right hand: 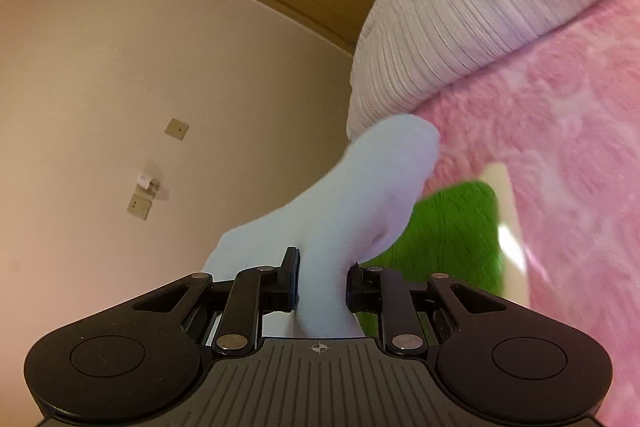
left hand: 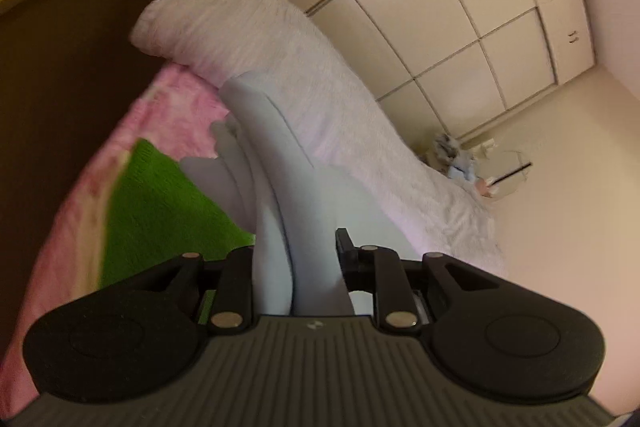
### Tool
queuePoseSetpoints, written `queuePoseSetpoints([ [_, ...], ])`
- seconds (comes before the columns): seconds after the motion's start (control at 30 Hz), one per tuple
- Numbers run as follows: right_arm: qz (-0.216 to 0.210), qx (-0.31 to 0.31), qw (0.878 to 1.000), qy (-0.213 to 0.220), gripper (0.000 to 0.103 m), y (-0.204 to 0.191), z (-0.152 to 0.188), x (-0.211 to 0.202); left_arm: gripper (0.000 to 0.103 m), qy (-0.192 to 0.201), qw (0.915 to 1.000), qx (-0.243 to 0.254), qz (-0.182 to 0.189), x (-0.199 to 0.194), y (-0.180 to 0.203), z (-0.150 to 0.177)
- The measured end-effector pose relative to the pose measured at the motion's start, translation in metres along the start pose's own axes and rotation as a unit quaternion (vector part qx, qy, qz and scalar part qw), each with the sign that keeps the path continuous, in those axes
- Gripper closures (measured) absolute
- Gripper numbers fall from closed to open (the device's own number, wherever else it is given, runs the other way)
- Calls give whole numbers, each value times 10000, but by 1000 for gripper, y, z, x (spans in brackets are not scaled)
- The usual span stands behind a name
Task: Fold clothes
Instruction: 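Lift and carry the sweatshirt with both grippers onto the green towel stack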
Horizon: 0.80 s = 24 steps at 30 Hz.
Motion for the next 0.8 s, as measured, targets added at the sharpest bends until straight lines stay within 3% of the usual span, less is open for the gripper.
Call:
queuePoseSetpoints([
  [0.07,190,127,9996,-169,78,31,9,36,79,-82,9995,-79,-279,25,-37,-3],
  [0.1,515,292,9975,-396,76,51,20,51,80,-289,9977,-322,-525,39,-65,0],
  [0.17,1247,659,9859,-900,60,91,43,80,73,-677,9886,-809,-1074,61,-113,12],
  [0.2,1479,830,9793,-1105,56,105,55,88,70,-644,9882,-974,-993,63,-123,15],
  [0.33,1143,715,9870,-878,51,105,62,67,69,-467,9878,-1332,-659,42,-128,20],
  [0.53,1124,569,9875,-945,46,99,80,29,60,-567,9869,-1322,-726,7,-129,49],
  [0.6,1216,437,9864,-1012,46,95,88,26,63,-535,9885,-1255,-654,1,-131,54],
  [0.63,1302,309,9856,-1029,48,92,92,25,78,-524,9899,-1162,-628,-1,-130,55],
  [0.67,1388,181,9846,-1047,69,90,96,24,84,-519,9911,-1060,-614,-3,-128,56],
  [0.8,1517,-512,9808,-1116,80,68,96,29,91,-269,9962,-729,-396,-20,-114,51],
])
Point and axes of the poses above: each gripper's, at about its wrist camera, not at the fingertips, and x roughly the way its jaws point, y to its right, z to its underside, the point moved 6 cm from there along x, roughly the way its jaws point, and after that the axes turned 7 degrees about -x, right-handed, at the moved point
